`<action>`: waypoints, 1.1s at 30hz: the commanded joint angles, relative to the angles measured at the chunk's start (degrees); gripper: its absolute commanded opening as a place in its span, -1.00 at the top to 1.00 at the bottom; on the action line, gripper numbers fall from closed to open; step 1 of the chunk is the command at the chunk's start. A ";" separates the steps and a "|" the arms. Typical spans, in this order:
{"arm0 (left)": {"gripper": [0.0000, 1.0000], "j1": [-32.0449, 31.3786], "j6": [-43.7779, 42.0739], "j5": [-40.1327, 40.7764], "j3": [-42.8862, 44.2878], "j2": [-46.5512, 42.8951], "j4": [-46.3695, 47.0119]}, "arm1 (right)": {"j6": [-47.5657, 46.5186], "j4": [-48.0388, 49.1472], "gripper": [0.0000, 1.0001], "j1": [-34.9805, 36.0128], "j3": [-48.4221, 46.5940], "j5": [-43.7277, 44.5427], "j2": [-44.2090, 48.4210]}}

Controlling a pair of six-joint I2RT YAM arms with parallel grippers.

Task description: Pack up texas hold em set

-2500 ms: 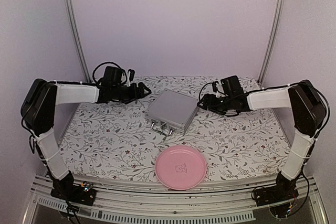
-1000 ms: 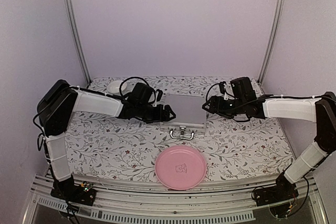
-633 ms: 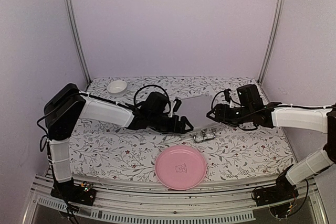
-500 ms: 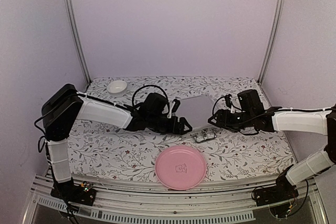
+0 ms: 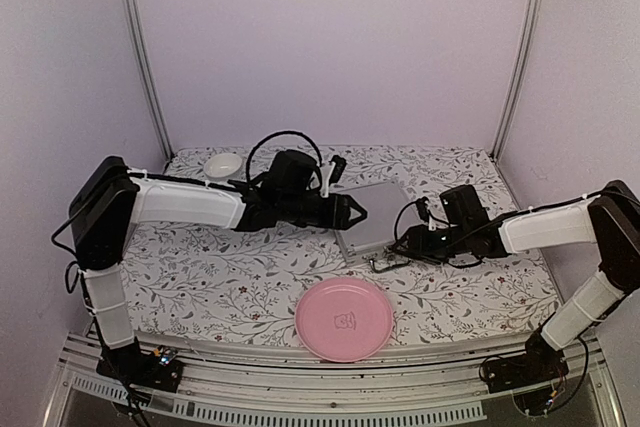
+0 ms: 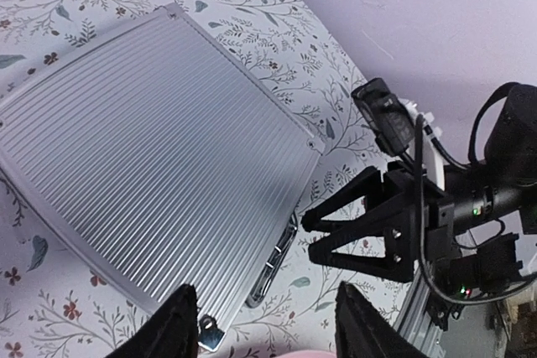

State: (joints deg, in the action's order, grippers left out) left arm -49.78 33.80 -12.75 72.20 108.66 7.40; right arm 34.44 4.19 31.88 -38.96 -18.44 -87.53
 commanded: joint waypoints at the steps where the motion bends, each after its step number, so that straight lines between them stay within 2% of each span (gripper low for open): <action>1: -0.04 -0.83 -1.76 -3.70 3.60 5.53 0.60 | -1.62 2.47 0.02 0.27 -0.56 -1.55 -2.89; 16: 0.14 -1.41 -5.17 -4.16 5.48 12.08 -0.11 | -3.64 4.63 0.05 0.28 -1.19 -0.94 -7.30; 33: 0.20 -1.37 -3.83 -2.68 -1.63 10.87 -0.63 | -2.00 8.09 0.07 0.29 -2.20 -5.93 -11.08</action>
State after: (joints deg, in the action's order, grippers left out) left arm -50.41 29.58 -16.05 73.34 118.74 12.67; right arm 31.73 10.83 31.90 -40.16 -22.37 -97.51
